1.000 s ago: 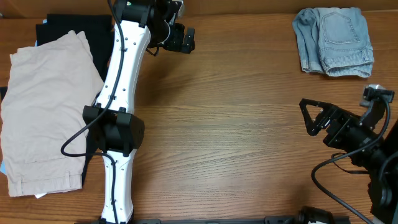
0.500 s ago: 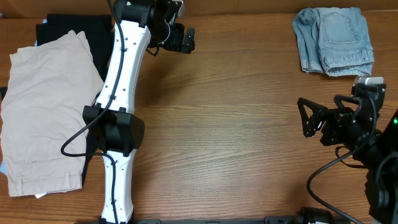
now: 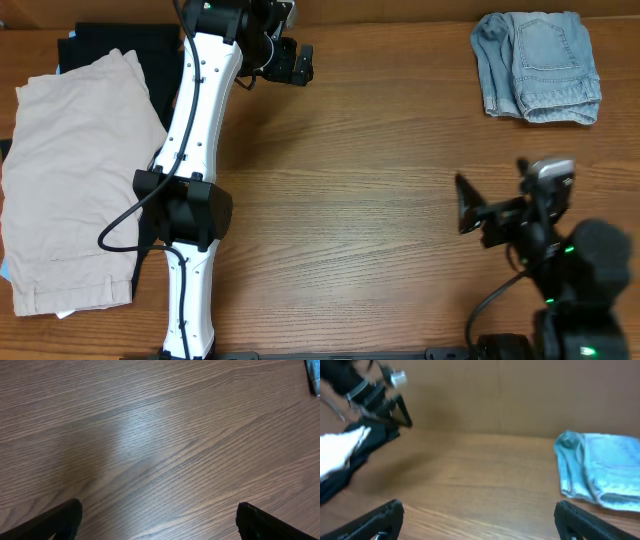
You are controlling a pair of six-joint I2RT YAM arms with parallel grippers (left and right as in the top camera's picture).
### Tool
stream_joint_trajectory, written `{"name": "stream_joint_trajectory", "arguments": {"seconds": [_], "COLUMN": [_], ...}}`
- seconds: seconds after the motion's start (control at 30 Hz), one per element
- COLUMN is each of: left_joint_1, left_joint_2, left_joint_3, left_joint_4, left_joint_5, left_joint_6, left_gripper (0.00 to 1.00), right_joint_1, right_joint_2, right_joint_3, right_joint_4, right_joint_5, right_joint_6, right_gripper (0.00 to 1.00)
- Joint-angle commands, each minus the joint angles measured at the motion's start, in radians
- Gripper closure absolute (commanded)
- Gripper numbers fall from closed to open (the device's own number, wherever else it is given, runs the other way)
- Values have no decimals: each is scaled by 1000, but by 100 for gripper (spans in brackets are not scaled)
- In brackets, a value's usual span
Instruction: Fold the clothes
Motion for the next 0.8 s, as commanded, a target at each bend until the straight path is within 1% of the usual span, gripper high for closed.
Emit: {"name": "stream_joint_trajectory", "arguments": {"seconds": [0.0, 0.1, 0.23, 0.43, 0.63, 0.77], "left_joint_1": [2, 2, 2, 2, 2, 2], "left_joint_2": [-22, -22, -22, -22, -22, -22], "left_joint_3": [20, 20, 20, 20, 20, 20], "left_joint_4": [3, 3, 3, 3, 3, 3], "left_joint_5": [-5, -6, -6, -6, -5, -5], "left_joint_6": [5, 5, 5, 5, 5, 5], "left_gripper": [0, 0, 0, 0, 0, 0], "right_joint_1": [18, 31, 53, 76, 81, 81], "right_joint_2": [-93, -188, -303, -420, -497, -523], "right_joint_3": [-169, -311, -442, -545, -631, -690], "right_joint_4": [111, 229, 305, 309, 320, 409], "right_joint_5": [10, 10, 48, 116, 120, 123], "right_joint_6": [46, 68, 68, 68, 68, 68], "right_gripper": [0, 0, 0, 0, 0, 0]}}
